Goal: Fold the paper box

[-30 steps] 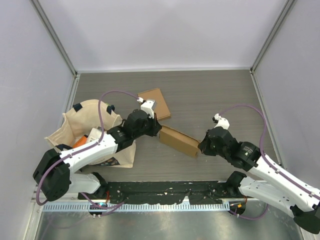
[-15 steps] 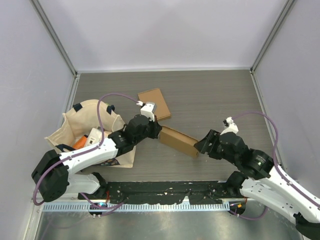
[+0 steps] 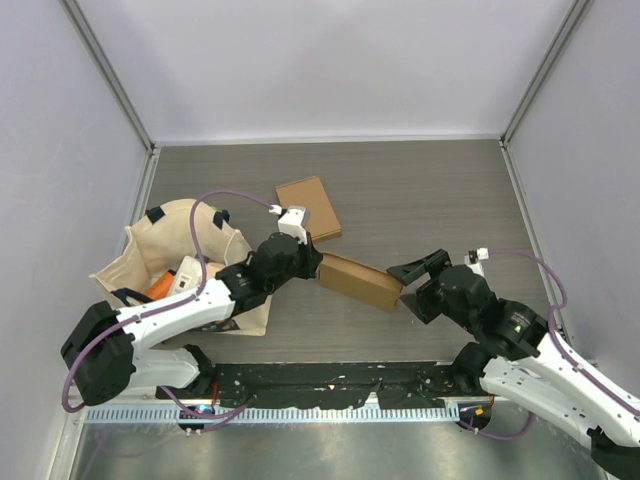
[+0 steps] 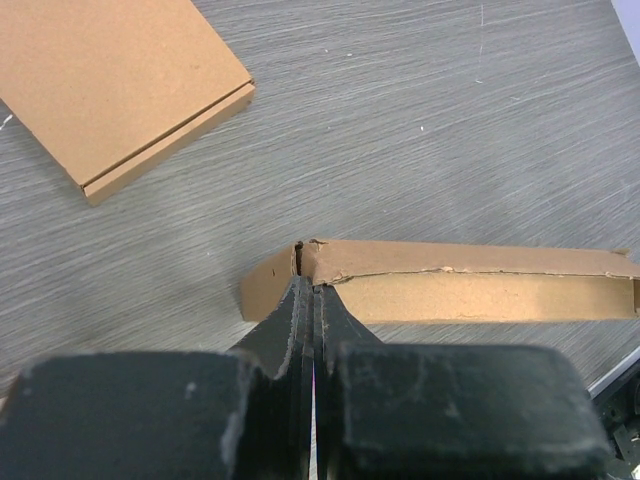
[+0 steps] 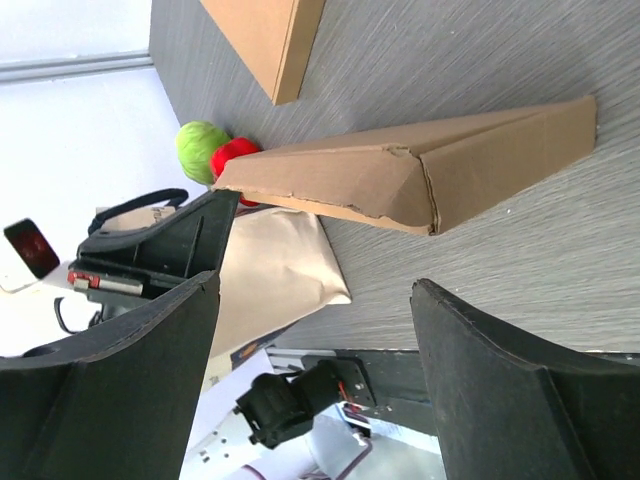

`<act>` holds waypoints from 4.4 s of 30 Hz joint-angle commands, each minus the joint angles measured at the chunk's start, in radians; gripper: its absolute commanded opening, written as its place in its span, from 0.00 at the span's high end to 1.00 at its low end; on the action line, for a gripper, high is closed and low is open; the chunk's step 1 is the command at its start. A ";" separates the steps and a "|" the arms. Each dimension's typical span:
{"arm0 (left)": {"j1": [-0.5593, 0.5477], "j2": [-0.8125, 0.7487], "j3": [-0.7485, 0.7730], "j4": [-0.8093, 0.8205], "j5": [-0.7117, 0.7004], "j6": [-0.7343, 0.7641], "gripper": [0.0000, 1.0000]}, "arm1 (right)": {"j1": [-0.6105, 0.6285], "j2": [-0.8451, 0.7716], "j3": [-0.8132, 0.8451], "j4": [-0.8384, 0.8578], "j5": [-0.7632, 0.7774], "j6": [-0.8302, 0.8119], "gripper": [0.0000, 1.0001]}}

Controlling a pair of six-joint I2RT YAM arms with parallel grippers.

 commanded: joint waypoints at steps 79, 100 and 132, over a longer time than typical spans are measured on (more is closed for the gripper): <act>0.116 0.126 0.140 -0.107 0.386 -0.156 0.89 | -0.084 0.170 -0.366 0.522 0.082 0.244 0.81; 0.122 0.092 0.096 -0.136 0.395 -0.118 0.85 | -0.185 0.178 0.067 0.188 0.064 -0.855 0.21; 0.318 -0.012 0.192 -0.265 0.601 -0.194 0.76 | -0.361 0.204 -0.143 0.387 -0.220 -0.903 0.84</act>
